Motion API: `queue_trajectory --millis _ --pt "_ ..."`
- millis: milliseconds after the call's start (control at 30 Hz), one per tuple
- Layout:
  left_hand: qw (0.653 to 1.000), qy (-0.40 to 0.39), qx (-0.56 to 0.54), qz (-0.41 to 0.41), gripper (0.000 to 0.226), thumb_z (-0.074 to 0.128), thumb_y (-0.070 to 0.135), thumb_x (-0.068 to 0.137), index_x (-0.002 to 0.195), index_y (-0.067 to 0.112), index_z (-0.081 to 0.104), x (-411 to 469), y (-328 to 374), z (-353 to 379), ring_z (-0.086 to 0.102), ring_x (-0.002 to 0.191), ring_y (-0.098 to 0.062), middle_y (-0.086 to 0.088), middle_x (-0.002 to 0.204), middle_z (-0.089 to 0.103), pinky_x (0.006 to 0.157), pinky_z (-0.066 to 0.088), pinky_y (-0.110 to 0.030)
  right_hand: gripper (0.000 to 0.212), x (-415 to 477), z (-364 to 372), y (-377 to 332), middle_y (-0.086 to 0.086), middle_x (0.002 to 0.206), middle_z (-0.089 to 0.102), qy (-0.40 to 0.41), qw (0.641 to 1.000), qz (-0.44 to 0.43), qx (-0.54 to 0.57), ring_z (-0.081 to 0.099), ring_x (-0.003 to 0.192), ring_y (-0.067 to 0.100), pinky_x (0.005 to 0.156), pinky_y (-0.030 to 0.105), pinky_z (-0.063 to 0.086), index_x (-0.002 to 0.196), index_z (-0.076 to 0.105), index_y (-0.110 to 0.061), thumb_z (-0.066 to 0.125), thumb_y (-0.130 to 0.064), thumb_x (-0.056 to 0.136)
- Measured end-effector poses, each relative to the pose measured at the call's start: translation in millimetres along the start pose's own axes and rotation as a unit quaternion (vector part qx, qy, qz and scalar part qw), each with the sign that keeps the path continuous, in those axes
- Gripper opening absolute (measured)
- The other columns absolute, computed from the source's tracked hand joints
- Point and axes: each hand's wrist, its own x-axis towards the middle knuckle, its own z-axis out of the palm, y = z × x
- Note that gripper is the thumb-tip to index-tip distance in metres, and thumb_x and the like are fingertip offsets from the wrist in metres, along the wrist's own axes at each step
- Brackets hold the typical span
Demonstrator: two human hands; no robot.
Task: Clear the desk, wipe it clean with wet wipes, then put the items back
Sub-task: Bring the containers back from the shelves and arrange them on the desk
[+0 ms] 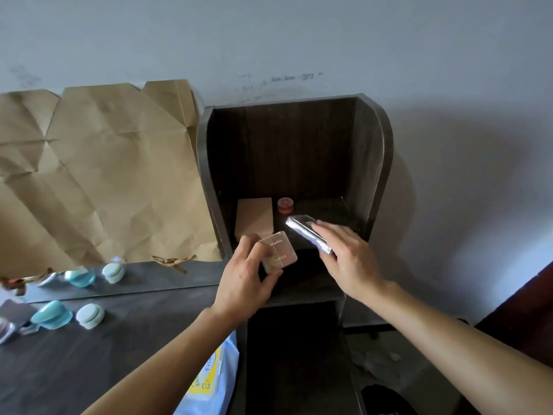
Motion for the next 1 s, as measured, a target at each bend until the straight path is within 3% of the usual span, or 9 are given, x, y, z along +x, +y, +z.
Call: queue_trajectory --millis 233,400,567,700,1000 --pt "0.984 -0.014 0.020 -0.179 0.036 0.077 0.025 0.072 0.098 0.021 0.053 -111 -76 -23 0.052 0.074 -0.009 0.015 0.102 0.043 0.059 0.040 -0.019 0.045 -44 59 -57 0.002 0.123 0.063 -0.071 0.988 -0.096 0.102 0.059 0.112 0.017 0.092 0.035 0.050 0.120 0.063 -0.011 0.069 -0.013 0.076" --pt "0.933 -0.039 0.068 -0.352 0.035 0.080 0.032 0.072 0.093 0.014 0.059 -178 -136 -51 0.057 0.077 -0.022 0.009 0.094 0.045 0.058 0.038 -0.026 0.050 -61 138 -98 -0.003 0.123 0.063 -0.195 0.966 -0.080 0.147 0.058 0.111 0.014 0.092 0.030 0.050 0.122 0.060 -0.019 0.072 -0.011 0.075" --pt "0.889 -0.049 0.095 -0.446 0.035 0.077 0.035 0.074 0.095 0.014 0.059 -223 -197 -82 0.058 0.081 -0.025 0.004 0.097 0.049 0.058 0.042 -0.029 0.045 -52 226 -144 -0.003 0.119 0.065 -0.281 0.946 -0.061 0.151 0.060 0.108 0.017 0.088 0.031 0.053 0.122 0.060 -0.021 0.064 -0.018 0.077" --pt "0.874 -0.092 0.103 -0.466 0.036 0.074 0.037 0.076 0.099 0.016 0.057 -240 -256 -107 0.057 0.090 -0.025 0.001 0.102 0.049 0.065 0.048 -0.034 0.045 -34 299 -179 -0.004 0.111 0.068 -0.299 0.945 -0.055 0.121 0.064 0.100 0.019 0.074 0.031 0.057 0.114 0.066 -0.023 0.068 -0.012 0.071" --pt "0.895 -0.206 0.094 -0.383 0.036 0.067 0.034 0.082 0.110 0.015 0.056 -231 -381 -115 0.053 0.104 -0.025 -0.003 0.110 0.049 0.078 0.049 -0.039 0.052 -4 413 -226 -0.004 0.103 0.068 -0.334 0.942 0.034 0.006 0.064 0.095 0.023 0.057 0.033 0.057 0.101 0.069 -0.019 0.082 -0.004 0.054"
